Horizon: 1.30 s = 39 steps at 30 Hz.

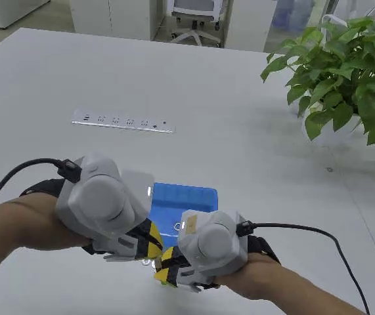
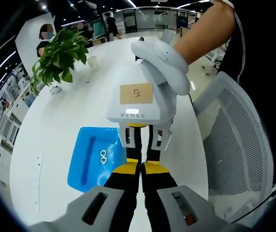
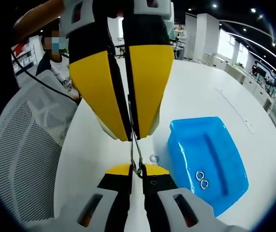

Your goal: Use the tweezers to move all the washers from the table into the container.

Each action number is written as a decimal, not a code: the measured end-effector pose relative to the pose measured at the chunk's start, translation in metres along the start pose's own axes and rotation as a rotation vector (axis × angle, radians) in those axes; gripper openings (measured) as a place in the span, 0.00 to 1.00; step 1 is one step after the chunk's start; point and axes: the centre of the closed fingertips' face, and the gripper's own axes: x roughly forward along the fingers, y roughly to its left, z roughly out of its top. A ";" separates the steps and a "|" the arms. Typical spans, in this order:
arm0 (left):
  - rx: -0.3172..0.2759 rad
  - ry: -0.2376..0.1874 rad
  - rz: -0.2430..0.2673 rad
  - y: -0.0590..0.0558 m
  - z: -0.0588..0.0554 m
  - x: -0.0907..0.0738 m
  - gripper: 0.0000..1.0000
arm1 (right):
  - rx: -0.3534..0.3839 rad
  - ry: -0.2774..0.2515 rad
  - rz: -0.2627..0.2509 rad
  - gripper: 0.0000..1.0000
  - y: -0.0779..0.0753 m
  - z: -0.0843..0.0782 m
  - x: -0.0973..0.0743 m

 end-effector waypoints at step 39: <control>0.041 0.003 0.053 0.036 0.040 -0.028 0.05 | -0.047 -0.008 -0.038 0.09 -0.037 0.030 -0.041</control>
